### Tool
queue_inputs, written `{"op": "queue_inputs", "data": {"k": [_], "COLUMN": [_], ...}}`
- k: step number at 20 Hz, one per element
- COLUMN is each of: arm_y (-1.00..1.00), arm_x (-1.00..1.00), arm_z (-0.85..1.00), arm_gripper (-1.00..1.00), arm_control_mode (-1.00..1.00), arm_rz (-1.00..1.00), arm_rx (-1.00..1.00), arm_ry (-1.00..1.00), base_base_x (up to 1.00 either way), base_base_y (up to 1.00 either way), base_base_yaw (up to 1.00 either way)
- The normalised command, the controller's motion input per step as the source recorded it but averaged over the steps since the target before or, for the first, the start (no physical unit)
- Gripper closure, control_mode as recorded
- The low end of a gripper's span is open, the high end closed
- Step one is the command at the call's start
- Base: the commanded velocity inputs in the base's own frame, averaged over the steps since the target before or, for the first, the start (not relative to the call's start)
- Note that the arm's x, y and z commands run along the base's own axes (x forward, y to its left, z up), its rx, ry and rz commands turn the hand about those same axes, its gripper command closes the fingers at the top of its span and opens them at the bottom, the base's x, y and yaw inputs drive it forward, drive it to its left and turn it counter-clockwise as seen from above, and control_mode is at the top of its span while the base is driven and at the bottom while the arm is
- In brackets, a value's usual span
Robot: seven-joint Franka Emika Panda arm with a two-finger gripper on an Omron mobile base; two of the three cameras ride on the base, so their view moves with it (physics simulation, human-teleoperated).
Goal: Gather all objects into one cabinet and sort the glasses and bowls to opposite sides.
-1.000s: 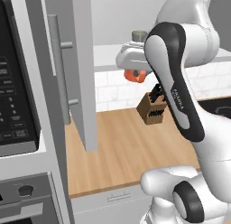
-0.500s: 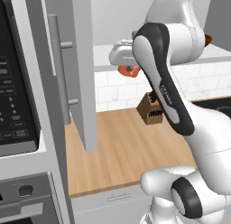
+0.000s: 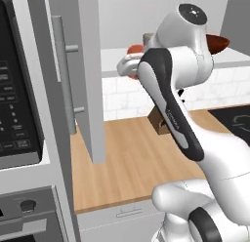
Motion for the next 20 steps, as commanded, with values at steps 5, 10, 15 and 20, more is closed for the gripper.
{"op": "queue_inputs", "data": {"k": [5, 10, 15, 20], "arm_y": [-0.05, 0.0, -0.06, -0.11], "arm_x": [0.03, 0.16, 0.1, 0.11], "arm_z": [0.06, 0.33, 0.25, -0.04], "arm_gripper": [1.0, 1.0, 1.0, 1.0], "arm_control_mode": [-1.0, -1.0, -1.0, -1.0], "arm_rz": [0.03, 0.0, 0.0, 0.0], "arm_rx": [0.0, 0.0, 0.0, -0.05], "arm_ry": [-0.14, -0.05, 0.01, 0.07], "base_base_x": [0.0, 0.0, 0.0, 0.0], "base_base_y": [0.0, 0.0, 0.0, 0.0], "base_base_yaw": [0.0, 0.0, 0.0, 0.0]}}
